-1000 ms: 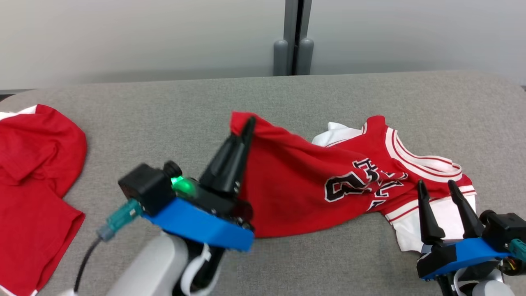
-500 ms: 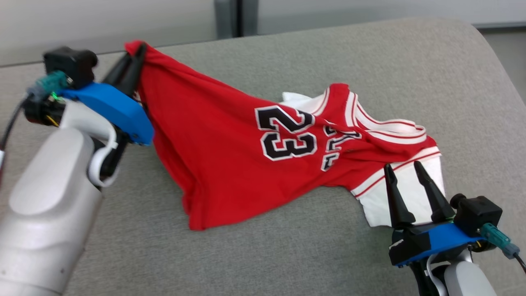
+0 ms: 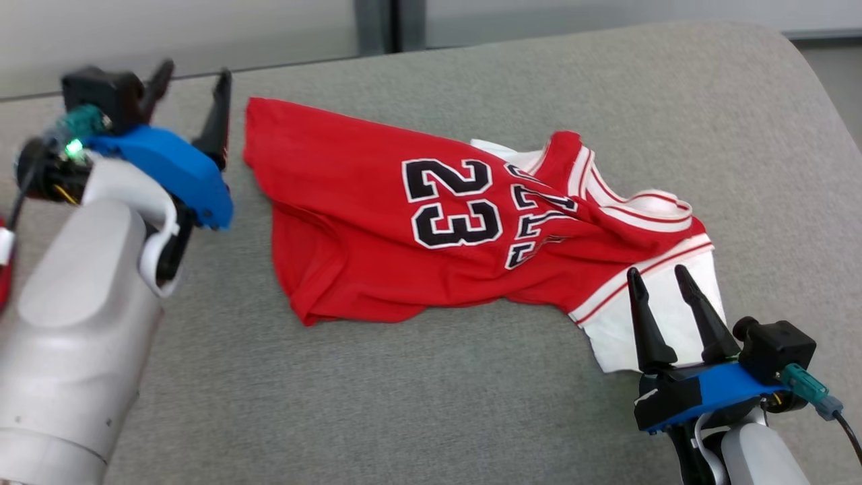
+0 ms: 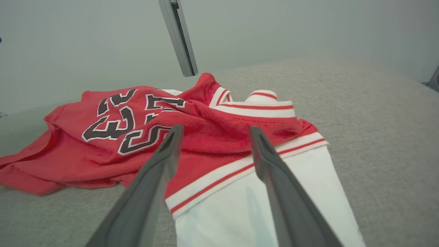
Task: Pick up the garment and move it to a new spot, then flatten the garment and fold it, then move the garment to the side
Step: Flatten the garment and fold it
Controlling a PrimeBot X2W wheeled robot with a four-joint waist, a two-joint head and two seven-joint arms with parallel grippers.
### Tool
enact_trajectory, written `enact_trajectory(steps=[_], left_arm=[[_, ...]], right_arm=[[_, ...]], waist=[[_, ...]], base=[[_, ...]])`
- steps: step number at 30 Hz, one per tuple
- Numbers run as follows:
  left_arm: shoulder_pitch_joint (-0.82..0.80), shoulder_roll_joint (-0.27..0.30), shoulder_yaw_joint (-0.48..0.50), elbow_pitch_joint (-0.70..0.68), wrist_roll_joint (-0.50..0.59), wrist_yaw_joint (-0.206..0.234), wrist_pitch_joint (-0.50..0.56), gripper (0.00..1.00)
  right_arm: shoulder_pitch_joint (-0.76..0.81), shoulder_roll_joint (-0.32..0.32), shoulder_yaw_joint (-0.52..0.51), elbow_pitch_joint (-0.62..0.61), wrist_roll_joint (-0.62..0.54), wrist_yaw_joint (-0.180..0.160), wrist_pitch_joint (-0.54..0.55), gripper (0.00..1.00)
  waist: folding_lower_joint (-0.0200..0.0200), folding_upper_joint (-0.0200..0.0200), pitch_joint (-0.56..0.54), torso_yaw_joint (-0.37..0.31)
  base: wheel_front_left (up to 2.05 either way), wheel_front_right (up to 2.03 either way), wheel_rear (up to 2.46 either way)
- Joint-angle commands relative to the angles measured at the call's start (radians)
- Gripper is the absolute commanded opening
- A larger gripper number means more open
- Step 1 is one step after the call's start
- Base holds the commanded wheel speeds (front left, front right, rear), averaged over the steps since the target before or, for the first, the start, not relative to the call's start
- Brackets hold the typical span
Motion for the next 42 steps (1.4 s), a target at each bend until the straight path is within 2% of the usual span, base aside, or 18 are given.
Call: enact_trajectory(steps=[1, 9, 17, 24, 28, 33, 38, 42], left_arm=[[0.037, -0.013, -0.005, 0.011, -0.019, -0.007, -0.006, 1.00], [0.210, -0.066, -0.016, -0.020, -0.084, -0.015, -0.078, 1.00], [0.415, -0.114, -0.073, -0.139, -0.063, 0.038, -0.121, 1.00], [0.439, -0.130, -0.172, -0.182, 0.005, 0.067, -0.040, 1.00], [0.408, -0.128, -0.217, -0.168, 0.045, 0.070, 0.008, 1.00], [0.338, -0.104, -0.292, -0.118, 0.126, 0.090, 0.125, 1.00], [0.287, -0.100, -0.334, -0.078, 0.169, 0.102, 0.200, 1.00], [0.264, -0.104, -0.343, -0.062, 0.178, 0.114, 0.211, 1.00]], right_arm=[[-0.007, -0.003, -0.005, 0.002, -0.009, 0.000, 0.001, 1.00], [0.036, -0.004, -0.036, -0.012, -0.027, 0.000, 0.024, 1.00], [0.083, -0.003, -0.069, -0.047, -0.033, 0.000, 0.053, 1.00], [0.093, -0.003, -0.069, -0.074, -0.032, 0.000, 0.075, 1.00], [0.091, -0.004, -0.065, -0.080, -0.024, 0.000, 0.076, 1.00], [0.088, -0.003, -0.066, -0.073, -0.011, 0.000, 0.069, 1.00], [0.084, -0.003, -0.066, -0.064, -0.002, 0.000, 0.060, 1.00], [0.076, -0.003, -0.064, -0.059, 0.001, 0.000, 0.051, 1.00]], waist=[[0.0000, -0.0001, -0.018, 0.019], [0.0000, -0.0001, -0.110, 0.106], [0.0000, -0.0001, -0.153, 0.148], [0.0000, -0.0001, -0.151, 0.139], [0.0000, -0.0001, -0.145, 0.123], [0.0000, -0.0001, -0.129, 0.090], [0.0000, -0.0001, -0.117, 0.075], [0.0000, -0.0001, -0.105, 0.069]], base=[[0.00, 0.00, 0.00], [0.00, 0.00, 0.00], [0.00, 0.00, 0.00], [0.00, 0.00, 0.00], [0.00, 0.00, 0.00], [0.00, 0.00, 0.00], [0.00, 0.00, 0.00], [0.00, 0.00, 0.00]])
